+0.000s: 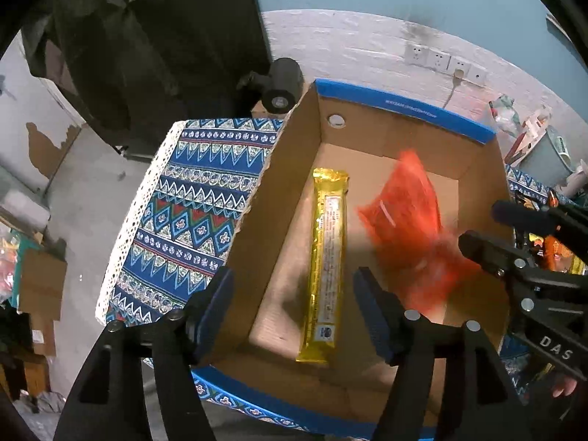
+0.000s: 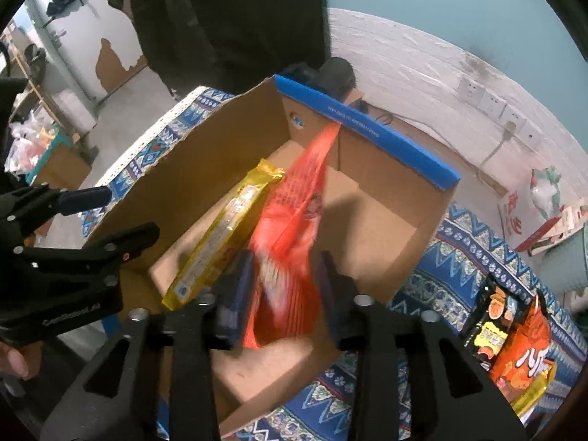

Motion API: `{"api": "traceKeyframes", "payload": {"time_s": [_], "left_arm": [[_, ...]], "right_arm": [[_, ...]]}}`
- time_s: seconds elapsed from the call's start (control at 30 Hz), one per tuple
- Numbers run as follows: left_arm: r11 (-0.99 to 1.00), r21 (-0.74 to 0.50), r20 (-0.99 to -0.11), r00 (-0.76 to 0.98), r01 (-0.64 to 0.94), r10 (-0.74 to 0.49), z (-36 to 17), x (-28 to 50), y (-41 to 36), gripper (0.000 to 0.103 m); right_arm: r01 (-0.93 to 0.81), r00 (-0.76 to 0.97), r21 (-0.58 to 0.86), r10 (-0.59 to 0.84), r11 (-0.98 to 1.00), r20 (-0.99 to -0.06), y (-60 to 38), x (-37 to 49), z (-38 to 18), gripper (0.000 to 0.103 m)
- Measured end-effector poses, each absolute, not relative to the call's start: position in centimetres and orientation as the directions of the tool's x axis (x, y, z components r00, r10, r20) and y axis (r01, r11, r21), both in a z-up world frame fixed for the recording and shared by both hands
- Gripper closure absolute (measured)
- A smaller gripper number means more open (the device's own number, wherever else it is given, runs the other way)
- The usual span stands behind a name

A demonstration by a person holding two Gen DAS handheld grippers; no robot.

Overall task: Organize snacks
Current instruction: 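Open the left tool dropping the gold bar while the right tool drops the red bag, then move both tools back to the snack pile and lower onto the snacks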

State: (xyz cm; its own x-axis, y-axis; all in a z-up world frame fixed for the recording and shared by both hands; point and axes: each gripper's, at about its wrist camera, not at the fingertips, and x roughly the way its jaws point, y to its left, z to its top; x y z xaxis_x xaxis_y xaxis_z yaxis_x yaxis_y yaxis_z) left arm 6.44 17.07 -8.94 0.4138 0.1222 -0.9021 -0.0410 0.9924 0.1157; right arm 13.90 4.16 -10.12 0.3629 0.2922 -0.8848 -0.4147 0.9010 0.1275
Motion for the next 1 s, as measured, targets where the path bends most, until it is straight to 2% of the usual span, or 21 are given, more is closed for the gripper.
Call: {"api": "traceKeyframes", "payload": {"time_s": [0.03,0.33,1.0], "left_arm": [[0.993,0.113,-0.902,0.415,-0.039,0.119,-9.0,6.5,17.0,0.032],[0.997,0.079,-0.895,0.442,0.015,0.064,-7.6,5.5,14.4,0.027],[0.967,0.059,-0.905,0.421,0.249,-0.053,-7.0,2.6,4.1,0.026]], "right_arm": [[-0.408,0.375,0.125,0.291,0.905,-0.880,3.8,13.8,-9.8,0.047],[-0.373,0.438,0.081,0.252,0.924,-0.863,1.4,12.4,-7.5,0.031],[-0.231,0.470,0.020,0.129,0.973,-0.873,-10.4,6.8,-5.4,0.029]]}}
